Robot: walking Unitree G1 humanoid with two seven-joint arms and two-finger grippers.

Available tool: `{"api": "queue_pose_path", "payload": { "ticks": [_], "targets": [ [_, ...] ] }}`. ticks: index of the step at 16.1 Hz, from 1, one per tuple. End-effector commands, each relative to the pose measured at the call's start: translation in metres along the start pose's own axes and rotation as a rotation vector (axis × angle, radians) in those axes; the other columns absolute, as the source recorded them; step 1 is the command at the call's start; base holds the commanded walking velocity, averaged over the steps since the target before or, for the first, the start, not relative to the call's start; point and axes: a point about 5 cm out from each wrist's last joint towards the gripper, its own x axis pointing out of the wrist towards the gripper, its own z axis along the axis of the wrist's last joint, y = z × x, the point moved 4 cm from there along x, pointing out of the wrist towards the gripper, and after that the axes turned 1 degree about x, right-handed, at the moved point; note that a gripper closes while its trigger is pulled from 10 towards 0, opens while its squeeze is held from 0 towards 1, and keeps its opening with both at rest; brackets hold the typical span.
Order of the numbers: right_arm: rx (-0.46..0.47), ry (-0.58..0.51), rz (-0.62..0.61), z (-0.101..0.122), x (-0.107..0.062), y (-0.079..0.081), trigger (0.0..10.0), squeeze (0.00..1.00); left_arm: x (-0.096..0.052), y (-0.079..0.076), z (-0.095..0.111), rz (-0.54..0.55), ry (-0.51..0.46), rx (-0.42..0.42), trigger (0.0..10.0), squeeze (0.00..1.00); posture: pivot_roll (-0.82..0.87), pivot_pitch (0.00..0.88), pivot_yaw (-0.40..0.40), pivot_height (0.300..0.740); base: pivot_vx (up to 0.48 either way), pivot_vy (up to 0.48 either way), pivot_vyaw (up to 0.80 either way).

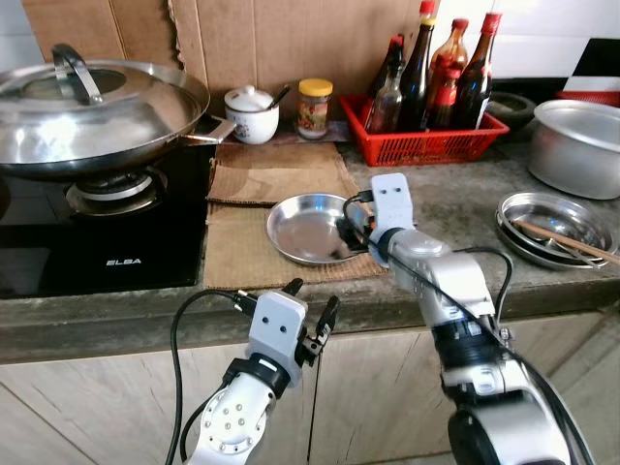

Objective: Kitchen organization

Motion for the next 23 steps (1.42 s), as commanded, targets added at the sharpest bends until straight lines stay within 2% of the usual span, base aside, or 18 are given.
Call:
{"api": "queue_pose_path", "payload": {
  "ticks": [1,4,7,8,9,10,11,23],
  "targets": [
    [0.02,0.047,-0.02,0.001,0.001,-0.006,10.0,0.0,-0.001,-0.001,0.003,0.004,-0.008,0.005,10.0,0.0,0.04,0.0,-0.08,0.74,0.0,0.0,0.0],
    [0.066,0.177,0.033,-0.012,0.003,0.002,10.0,0.0,-0.001,-0.001,0.004,0.005,-0.01,0.008,10.0,0.0,0.04,0.0,-0.083,0.74,0.0,0.0,0.0],
    [0.065,0.211,0.044,-0.013,0.004,0.003,10.0,0.0,-0.001,-0.001,0.003,0.003,-0.009,0.012,10.0,0.0,0.03,0.0,-0.084,0.74,0.0,0.0,0.0],
    [0.065,0.221,0.052,-0.012,0.004,0.004,7.8,0.0,0.0,-0.002,0.003,0.002,-0.009,0.012,10.0,0.0,0.03,0.0,-0.084,0.74,0.0,0.0,0.0],
    [0.06,0.226,0.055,-0.012,0.004,0.004,4.7,0.0,0.0,-0.002,0.003,0.001,-0.01,0.013,10.0,0.0,0.03,0.0,-0.084,0.74,0.0,0.0,0.0],
    [0.059,0.229,0.057,-0.012,0.004,0.004,4.7,0.0,0.0,-0.002,0.003,0.002,-0.011,0.013,10.0,0.0,0.03,0.0,-0.084,0.74,0.0,0.0,0.0],
    [0.065,0.237,0.062,-0.014,0.004,0.005,0.0,0.0,0.0,-0.002,0.002,0.001,-0.011,0.015,10.0,0.0,0.03,0.0,-0.083,0.74,0.0,0.0,0.0],
    [0.186,0.231,-0.003,-0.013,0.006,-0.009,0.0,0.0,0.003,0.001,0.003,0.012,-0.022,0.025,10.0,0.0,0.03,0.0,-0.084,0.74,0.0,0.0,0.0]
  ]
}}
